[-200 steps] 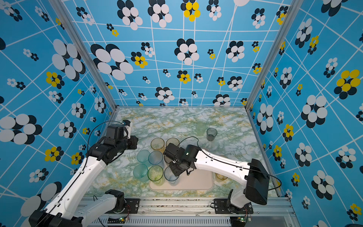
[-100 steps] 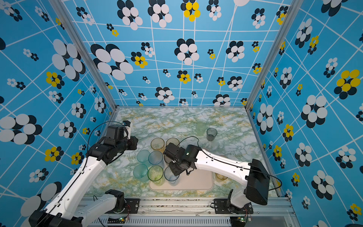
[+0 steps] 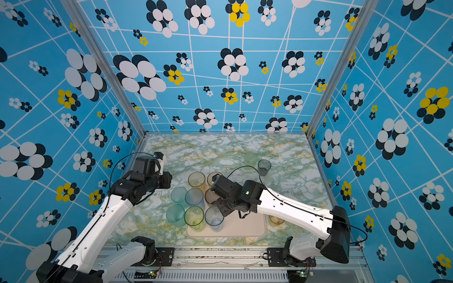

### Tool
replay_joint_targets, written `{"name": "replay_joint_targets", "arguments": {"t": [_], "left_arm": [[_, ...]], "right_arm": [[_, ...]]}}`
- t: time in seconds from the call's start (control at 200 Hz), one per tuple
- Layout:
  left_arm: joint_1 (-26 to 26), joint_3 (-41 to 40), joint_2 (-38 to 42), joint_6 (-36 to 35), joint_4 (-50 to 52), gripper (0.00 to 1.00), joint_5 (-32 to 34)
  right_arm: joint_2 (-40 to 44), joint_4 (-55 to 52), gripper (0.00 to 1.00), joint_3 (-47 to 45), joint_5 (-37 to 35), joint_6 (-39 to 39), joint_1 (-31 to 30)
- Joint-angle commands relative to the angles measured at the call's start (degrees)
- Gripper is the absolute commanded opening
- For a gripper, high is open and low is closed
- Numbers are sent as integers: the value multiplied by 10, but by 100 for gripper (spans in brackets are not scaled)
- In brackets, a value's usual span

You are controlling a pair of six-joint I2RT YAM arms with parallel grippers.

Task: Place the glasses into the tray
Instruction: Place the glass on the tray.

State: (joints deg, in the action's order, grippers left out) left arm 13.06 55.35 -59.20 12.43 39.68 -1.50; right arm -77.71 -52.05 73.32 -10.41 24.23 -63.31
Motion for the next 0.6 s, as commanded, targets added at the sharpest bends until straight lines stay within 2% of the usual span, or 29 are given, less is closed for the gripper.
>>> {"name": "replay_joint_targets", "arguments": {"t": [0.0,0.185,0.35,0.595], "left_arm": [[3,-4,-14,-6,24,23,9],[3,8,-36,-9,41,22,15],[2,7,-50,-7,45,22,20],[2,2,-64,-5,55,21,26]], "right_arm": [[48,-14,37,-2,-69,-1,23],[120,3,40,-14,-113,-9,96],[136,-16,42,-1,-128,-33,164],[114,7,43,-8,-75,-56,252]]}}
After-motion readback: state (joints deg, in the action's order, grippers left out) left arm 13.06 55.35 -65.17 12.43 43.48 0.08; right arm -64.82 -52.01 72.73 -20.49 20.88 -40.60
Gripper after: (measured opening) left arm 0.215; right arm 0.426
